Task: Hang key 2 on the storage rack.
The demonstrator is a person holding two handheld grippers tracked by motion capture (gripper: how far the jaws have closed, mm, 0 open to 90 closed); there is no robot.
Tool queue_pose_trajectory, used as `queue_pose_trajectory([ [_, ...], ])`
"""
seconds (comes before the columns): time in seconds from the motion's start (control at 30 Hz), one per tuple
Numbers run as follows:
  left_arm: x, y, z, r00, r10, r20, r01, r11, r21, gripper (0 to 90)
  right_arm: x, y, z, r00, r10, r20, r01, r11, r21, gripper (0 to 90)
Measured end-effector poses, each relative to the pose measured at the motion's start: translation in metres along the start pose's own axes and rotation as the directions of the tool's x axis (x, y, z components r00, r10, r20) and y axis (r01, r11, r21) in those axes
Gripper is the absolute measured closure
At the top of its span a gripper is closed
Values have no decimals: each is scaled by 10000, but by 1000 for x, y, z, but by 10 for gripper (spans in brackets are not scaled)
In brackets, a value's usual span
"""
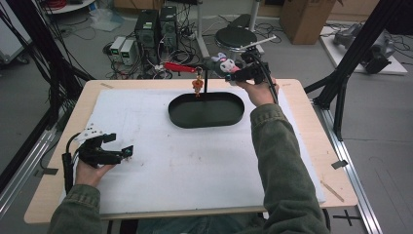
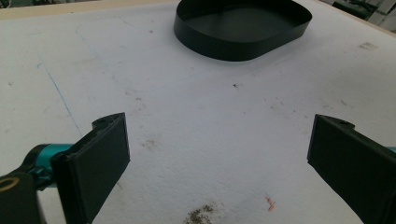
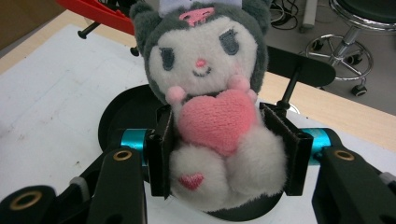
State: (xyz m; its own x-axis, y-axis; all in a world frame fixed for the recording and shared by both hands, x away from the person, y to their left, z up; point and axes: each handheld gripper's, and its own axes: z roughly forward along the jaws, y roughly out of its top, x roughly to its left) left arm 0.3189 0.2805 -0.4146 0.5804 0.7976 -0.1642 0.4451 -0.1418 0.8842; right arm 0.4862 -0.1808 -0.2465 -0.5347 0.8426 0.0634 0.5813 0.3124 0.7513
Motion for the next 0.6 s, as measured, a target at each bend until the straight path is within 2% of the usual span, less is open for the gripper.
queue_pose_trajectory([
  [0.13,0,0,0,10000,14,8,-14,10000,-8,60,0,0,2,9998,-41,170,43,10000,-90,491],
  [0.27,0,0,0,10000,26,4,-26,10000,-10,60,-3,-1,5,9984,353,436,-350,9994,-86,490],
  [0.37,0,0,0,10000,-5,21,5,10000,-12,60,-6,-7,11,9972,716,210,-716,9974,-2,487],
  [0.43,0,0,0,10000,14,23,-14,10000,-10,60,-6,-10,15,9966,811,158,-814,9964,233,481],
  [0.6,0,0,-1,10000,-16,41,17,10000,-72,60,-7,-12,17,9950,992,108,-994,9947,269,461],
])
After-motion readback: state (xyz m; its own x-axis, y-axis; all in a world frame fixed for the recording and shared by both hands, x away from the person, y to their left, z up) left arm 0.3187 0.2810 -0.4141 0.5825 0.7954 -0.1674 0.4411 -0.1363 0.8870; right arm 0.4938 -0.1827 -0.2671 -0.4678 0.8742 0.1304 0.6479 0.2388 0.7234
